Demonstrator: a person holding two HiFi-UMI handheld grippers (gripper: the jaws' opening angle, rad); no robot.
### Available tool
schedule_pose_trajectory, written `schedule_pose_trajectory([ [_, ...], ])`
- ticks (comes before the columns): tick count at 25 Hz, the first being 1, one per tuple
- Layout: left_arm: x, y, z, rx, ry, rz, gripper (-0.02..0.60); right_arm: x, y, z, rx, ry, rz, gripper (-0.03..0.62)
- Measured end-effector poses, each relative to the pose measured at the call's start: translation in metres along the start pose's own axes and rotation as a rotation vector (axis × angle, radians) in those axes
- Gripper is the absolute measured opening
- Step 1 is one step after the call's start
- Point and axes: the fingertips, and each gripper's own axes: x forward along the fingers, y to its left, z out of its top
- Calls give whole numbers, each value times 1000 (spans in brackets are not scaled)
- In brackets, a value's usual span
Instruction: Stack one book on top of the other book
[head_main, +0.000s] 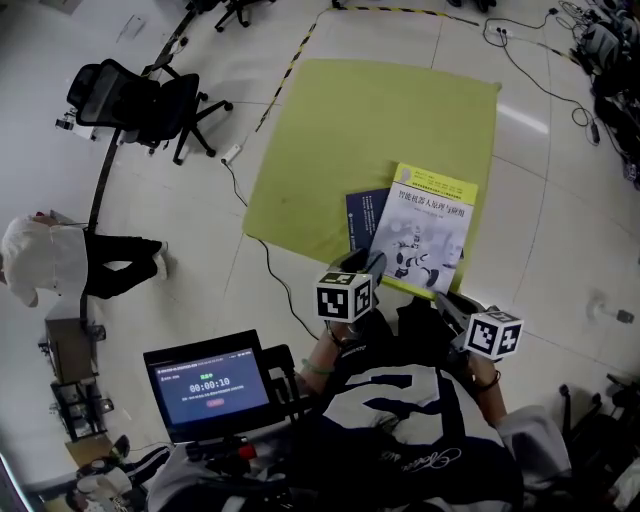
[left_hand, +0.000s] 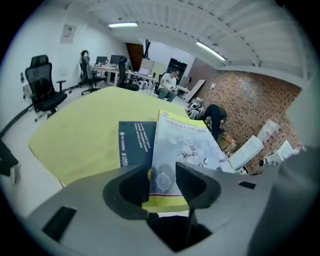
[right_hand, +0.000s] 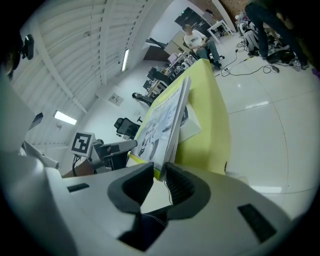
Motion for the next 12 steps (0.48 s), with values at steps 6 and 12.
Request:
schedule_pose_trajectory([
  [6,-18,12,-9,-66,-25,-15,166,0,-2,0,19,-45,-14,77],
  [12,-39,10,-15,-61,-40,-69,166,-6,0,-1,26,-134,-91,77],
])
